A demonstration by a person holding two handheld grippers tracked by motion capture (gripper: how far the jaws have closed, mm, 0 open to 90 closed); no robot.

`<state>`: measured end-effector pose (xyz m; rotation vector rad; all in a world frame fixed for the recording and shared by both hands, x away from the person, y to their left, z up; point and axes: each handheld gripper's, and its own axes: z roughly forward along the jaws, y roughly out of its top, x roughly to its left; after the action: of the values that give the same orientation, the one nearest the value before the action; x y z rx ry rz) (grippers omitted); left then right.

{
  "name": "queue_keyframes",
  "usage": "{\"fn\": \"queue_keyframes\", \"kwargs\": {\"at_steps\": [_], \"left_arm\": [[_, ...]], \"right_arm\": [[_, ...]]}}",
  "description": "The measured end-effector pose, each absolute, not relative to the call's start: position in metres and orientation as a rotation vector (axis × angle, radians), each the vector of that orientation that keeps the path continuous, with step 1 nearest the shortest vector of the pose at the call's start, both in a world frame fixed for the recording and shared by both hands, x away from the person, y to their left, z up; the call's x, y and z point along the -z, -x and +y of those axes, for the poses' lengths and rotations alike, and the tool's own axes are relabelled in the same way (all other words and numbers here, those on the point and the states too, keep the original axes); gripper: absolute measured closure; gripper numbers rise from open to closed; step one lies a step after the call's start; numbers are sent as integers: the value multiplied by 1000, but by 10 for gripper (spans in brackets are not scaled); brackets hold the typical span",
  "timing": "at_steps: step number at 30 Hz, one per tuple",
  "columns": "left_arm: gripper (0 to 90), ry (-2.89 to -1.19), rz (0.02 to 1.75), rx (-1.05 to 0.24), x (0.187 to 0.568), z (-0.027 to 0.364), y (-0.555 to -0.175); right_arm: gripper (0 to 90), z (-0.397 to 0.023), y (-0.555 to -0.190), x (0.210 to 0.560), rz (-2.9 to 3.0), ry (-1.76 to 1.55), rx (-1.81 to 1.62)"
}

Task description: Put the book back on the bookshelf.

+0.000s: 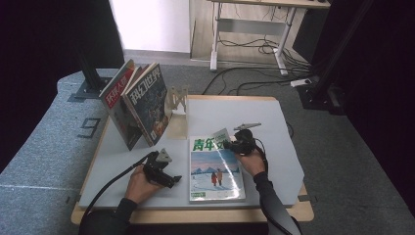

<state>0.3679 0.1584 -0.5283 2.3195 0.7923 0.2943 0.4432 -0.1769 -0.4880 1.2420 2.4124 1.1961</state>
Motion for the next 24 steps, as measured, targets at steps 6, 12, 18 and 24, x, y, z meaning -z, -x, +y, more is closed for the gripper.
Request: {"fn": "queue_keyframes", "kwargs": {"at_steps": [6, 12, 18, 24], "left_arm": [[14, -2311, 811, -296, 528, 158, -366], [23, -2314, 822, -300, 528, 158, -365], [43, -2319, 824, -297, 526, 157, -364], [105, -2275, 792, -227, 519, 156, -363]], "right_arm": [[851, -170, -429, 469, 2393, -1148, -1203], [852, -163, -418, 457, 2385, -1074, -1206], [852, -163, -407, 445, 2362, -1027, -1244], [852, -169, -397, 435, 2335, -999, -1283]]}}
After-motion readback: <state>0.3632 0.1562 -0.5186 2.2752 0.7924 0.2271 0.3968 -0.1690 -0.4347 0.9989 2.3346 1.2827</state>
